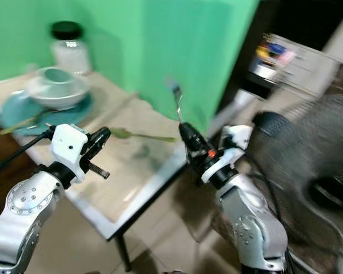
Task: Setting the table
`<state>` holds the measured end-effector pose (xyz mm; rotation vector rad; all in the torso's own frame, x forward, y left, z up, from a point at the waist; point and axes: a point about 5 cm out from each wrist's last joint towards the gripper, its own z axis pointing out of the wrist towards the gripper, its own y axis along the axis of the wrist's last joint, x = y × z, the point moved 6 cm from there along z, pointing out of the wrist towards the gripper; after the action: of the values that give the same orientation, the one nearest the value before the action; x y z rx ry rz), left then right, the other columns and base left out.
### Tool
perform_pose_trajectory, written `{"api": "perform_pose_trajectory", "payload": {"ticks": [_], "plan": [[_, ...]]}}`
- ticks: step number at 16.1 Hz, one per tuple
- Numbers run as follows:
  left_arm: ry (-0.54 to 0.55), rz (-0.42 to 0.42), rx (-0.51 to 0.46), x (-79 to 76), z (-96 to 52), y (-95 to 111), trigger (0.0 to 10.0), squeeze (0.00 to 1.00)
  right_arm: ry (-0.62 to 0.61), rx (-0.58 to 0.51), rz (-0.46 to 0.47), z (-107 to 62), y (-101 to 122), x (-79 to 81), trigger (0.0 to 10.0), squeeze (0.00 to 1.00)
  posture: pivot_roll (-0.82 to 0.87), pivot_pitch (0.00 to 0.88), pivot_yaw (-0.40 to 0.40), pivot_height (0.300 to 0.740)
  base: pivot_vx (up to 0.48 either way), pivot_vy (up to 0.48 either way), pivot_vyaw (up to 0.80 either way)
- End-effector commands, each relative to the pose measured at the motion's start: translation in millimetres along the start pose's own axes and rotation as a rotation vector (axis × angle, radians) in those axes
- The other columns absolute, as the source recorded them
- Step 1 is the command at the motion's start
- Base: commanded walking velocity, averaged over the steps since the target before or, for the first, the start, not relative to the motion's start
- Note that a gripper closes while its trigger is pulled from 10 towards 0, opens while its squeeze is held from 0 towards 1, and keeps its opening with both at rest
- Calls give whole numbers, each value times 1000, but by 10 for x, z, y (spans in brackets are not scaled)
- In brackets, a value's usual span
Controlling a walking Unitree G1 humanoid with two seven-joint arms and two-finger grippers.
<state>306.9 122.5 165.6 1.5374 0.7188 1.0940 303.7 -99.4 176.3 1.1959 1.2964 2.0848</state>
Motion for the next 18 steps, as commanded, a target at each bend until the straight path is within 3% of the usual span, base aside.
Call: {"api": "perform_pose_trajectory", "payload": {"ticks": [1, 3, 6, 12, 14, 18], "plan": [[22, -7, -34, 6, -20, 75, 10000, 0, 11, -56, 77, -62, 119, 67, 10000, 0, 118, 0, -101, 740, 0, 0, -781], [19, -9, -38, -16, -15, 81, 10000, 0, 25, -79, 147, -139, 149, 146, 10000, 0, 107, 0, -93, 740, 0, 0, -775], [17, -10, -44, -25, 1, 100, 10000, 0, -5, -69, 159, -257, 145, 145, 10000, 0, 94, 0, -84, 740, 0, 0, -777], [13, 17, -34, -55, 26, 75, 10000, 0, -35, -58, 135, -295, 170, 125, 10000, 0, 93, 0, -89, 740, 0, 0, -775], [23, 28, -24, -28, 13, 58, 10000, 0, -49, -35, 81, -291, 142, 97, 10000, 0, 94, 0, -91, 740, 0, 0, -781], [35, 28, -21, -2, 8, 50, 10000, 0, -71, -37, 91, -330, 132, 74, 10000, 0, 85, 0, -86, 740, 0, 0, -781]]}}
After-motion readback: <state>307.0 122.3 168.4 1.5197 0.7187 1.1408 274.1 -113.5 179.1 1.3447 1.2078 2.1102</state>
